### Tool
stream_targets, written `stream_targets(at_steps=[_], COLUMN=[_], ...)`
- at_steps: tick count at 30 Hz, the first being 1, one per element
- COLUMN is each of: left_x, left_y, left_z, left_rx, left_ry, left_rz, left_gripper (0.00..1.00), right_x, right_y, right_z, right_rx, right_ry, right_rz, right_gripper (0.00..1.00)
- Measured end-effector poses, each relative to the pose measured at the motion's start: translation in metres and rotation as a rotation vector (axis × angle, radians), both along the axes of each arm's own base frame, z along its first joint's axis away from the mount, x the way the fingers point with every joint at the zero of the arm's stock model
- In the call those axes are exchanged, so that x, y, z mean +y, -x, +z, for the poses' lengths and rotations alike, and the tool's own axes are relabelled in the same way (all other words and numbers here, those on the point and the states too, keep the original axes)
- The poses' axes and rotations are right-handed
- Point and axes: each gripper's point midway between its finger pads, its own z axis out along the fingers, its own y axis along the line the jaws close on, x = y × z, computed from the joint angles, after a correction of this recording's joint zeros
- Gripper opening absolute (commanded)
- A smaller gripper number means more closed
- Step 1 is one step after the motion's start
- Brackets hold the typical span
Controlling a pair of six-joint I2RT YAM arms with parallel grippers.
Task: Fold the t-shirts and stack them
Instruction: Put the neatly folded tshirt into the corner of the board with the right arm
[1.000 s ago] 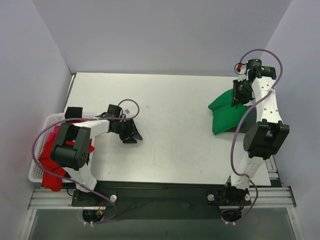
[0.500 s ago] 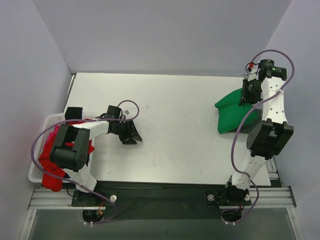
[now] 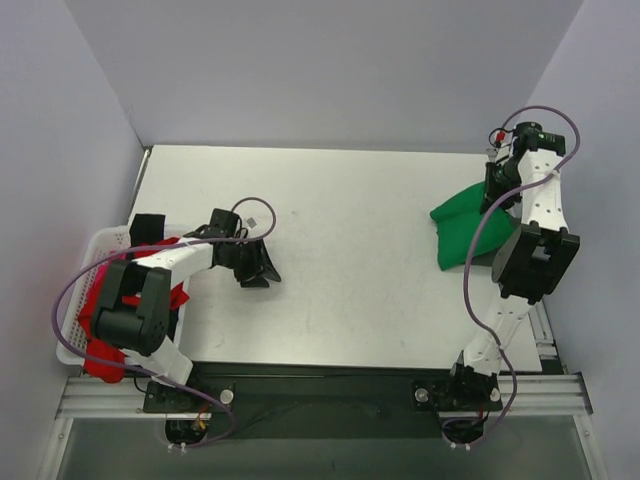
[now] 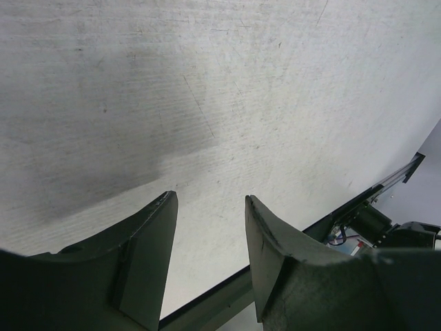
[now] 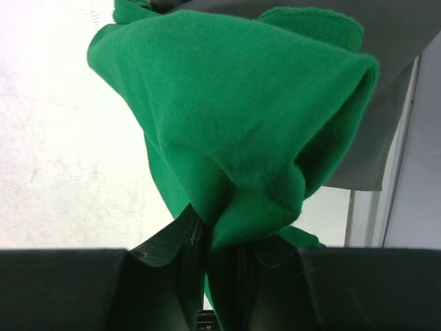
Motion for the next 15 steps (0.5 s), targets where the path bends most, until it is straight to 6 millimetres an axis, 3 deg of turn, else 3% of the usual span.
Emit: stream_targets(at_steps=[15], left_x=[0.006], left_y=[0.009], left_z=[0.010], left_rx=[-0.001], left_ry=[-0.024], left_rz=[-0.008], left_gripper=[0.55], right_x=[-0.041], right_y=[-0.002], right_z=[-0.018], right_rx=[0.054], right_ry=[0.138], right_rz=[-0.089], right_gripper=[0.00])
